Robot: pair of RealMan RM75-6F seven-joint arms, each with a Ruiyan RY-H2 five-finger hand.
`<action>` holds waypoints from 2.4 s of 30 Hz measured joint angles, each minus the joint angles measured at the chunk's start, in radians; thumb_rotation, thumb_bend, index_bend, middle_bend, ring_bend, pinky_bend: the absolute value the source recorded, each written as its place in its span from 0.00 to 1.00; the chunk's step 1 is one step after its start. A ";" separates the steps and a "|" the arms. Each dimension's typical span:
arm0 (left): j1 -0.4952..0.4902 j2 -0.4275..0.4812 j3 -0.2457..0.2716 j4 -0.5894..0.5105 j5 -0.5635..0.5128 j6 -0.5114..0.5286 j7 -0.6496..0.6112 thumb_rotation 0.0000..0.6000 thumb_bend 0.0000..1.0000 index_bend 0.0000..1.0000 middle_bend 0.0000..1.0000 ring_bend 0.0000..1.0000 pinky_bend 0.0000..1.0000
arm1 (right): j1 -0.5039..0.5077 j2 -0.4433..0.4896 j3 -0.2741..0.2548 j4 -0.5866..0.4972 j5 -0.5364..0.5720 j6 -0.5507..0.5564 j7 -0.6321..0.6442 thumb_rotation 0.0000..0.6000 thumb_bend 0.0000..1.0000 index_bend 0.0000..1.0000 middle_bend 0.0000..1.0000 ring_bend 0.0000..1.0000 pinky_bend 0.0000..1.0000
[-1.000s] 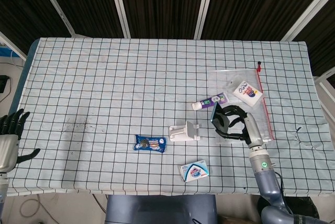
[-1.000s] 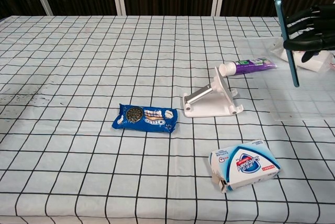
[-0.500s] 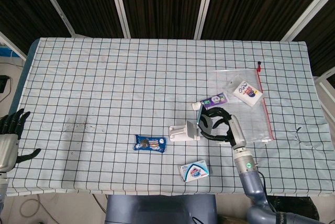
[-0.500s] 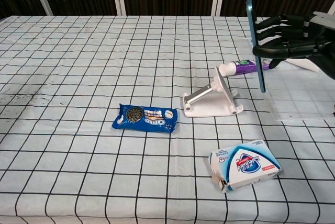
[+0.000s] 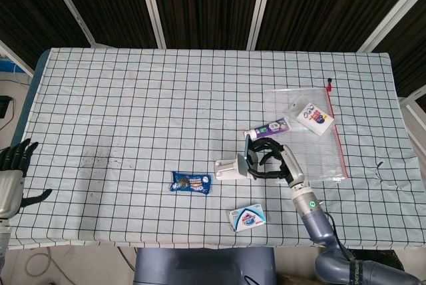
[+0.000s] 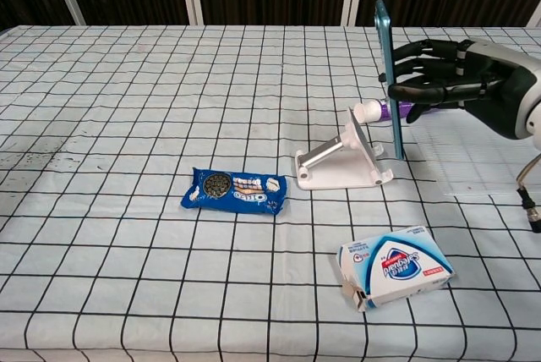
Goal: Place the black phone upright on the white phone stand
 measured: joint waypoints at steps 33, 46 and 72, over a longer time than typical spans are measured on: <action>-0.006 -0.005 -0.007 -0.008 -0.040 -0.020 0.024 1.00 0.00 0.00 0.00 0.00 0.00 | 0.091 -0.079 0.005 0.197 -0.024 -0.077 0.222 1.00 0.40 0.59 0.56 0.47 0.53; -0.008 -0.001 -0.007 -0.008 -0.040 -0.023 0.011 1.00 0.00 0.00 0.00 0.00 0.00 | 0.090 -0.096 0.000 0.210 0.001 -0.076 0.214 1.00 0.40 0.59 0.56 0.47 0.53; -0.008 0.003 -0.007 -0.009 -0.040 -0.024 0.003 1.00 0.00 0.00 0.00 0.00 0.00 | 0.077 -0.133 -0.020 0.241 -0.002 -0.048 0.192 1.00 0.40 0.59 0.56 0.47 0.47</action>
